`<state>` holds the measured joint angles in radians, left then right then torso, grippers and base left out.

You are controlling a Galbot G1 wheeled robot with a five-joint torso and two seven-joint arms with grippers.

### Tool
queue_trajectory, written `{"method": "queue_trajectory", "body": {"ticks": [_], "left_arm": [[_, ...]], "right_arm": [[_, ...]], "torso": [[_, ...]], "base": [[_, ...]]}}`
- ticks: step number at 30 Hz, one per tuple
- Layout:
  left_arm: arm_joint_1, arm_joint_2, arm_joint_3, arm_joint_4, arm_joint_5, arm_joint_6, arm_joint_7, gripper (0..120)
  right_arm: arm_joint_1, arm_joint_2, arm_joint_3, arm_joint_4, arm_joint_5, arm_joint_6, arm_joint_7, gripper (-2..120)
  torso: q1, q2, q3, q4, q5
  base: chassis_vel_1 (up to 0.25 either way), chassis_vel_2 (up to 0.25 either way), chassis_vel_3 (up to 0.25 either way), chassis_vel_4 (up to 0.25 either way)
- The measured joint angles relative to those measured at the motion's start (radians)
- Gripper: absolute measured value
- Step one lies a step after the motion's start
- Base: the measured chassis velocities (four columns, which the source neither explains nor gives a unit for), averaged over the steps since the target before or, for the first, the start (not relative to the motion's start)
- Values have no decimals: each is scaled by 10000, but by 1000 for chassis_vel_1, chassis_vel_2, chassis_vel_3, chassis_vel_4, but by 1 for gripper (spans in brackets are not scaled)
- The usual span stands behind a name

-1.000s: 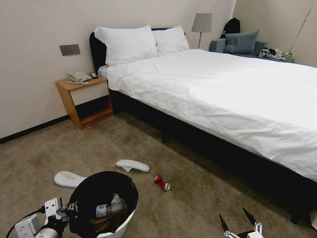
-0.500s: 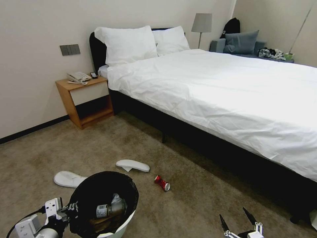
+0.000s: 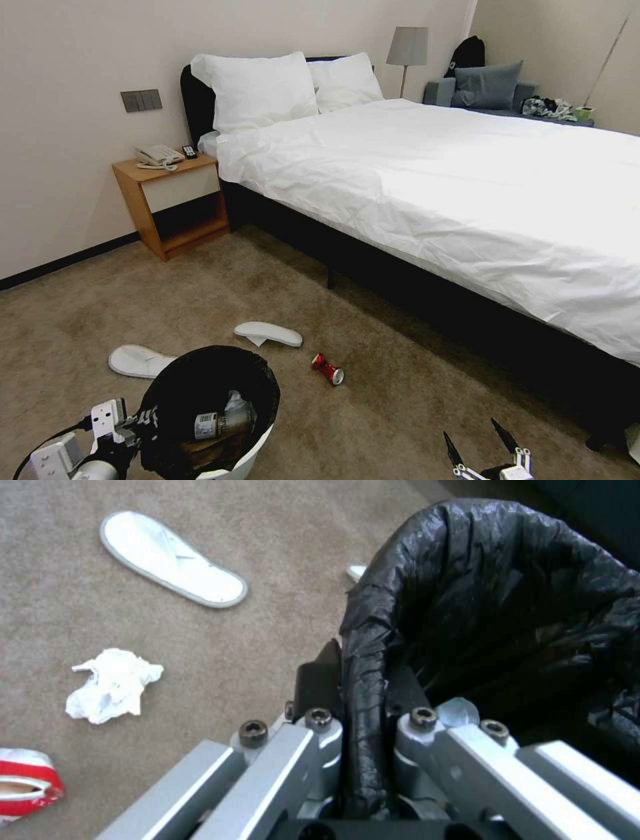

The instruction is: Pick up the trash bin, then pick up the garbage from the floor and place it into the trash bin.

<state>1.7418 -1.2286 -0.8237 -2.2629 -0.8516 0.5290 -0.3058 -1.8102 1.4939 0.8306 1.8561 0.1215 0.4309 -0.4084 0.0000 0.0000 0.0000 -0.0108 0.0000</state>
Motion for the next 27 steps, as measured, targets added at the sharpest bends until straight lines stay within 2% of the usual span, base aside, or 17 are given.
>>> {"method": "queue_trajectory", "body": {"ticks": [18, 27], "left_arm": [[9, -6, 24, -4, 34, -1, 0, 4], [-3, -8, 33, 5, 36, 0, -3, 4]], "right_arm": [[30, 7, 32, -61, 26, 11, -73, 100], [71, 13, 31, -76, 33, 11, -101, 100]], "torso": [[0, 0, 0, 0, 0], [0, 0, 0, 0, 1]], "base": [[0, 0, 0, 0], [-56, 51, 45, -50]]}}
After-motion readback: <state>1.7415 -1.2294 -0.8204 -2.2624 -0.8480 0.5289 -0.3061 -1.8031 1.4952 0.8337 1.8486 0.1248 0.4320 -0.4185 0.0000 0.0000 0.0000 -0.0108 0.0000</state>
